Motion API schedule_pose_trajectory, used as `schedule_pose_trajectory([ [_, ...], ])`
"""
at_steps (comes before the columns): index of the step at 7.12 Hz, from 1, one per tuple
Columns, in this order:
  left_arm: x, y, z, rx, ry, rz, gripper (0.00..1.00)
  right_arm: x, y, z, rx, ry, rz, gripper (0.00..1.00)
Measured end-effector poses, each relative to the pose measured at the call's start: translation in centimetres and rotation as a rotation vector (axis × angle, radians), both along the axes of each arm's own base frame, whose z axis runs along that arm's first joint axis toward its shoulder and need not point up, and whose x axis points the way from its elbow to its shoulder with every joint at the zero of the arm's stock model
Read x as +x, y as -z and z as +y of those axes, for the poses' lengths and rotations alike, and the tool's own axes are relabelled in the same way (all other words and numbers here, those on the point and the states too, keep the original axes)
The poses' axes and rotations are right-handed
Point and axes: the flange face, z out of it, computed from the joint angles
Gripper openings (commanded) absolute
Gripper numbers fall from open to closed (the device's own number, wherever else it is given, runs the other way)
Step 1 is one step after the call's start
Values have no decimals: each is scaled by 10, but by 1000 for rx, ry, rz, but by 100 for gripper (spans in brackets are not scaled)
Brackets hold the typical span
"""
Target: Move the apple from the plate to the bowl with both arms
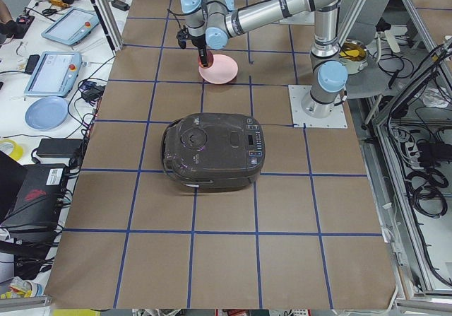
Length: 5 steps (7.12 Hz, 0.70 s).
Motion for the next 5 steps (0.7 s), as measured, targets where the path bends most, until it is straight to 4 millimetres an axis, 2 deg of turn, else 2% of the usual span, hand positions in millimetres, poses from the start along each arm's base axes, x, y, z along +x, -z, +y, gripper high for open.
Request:
schedule_pose_trajectory([
  [2, 4, -1, -1, -3, 2, -22, 1, 63, -12, -2, -22, 35, 33, 0],
  [5, 13, -1, -3, -4, 20, -35, 1, 156, -21, -4, -136, 94, 70, 0],
])
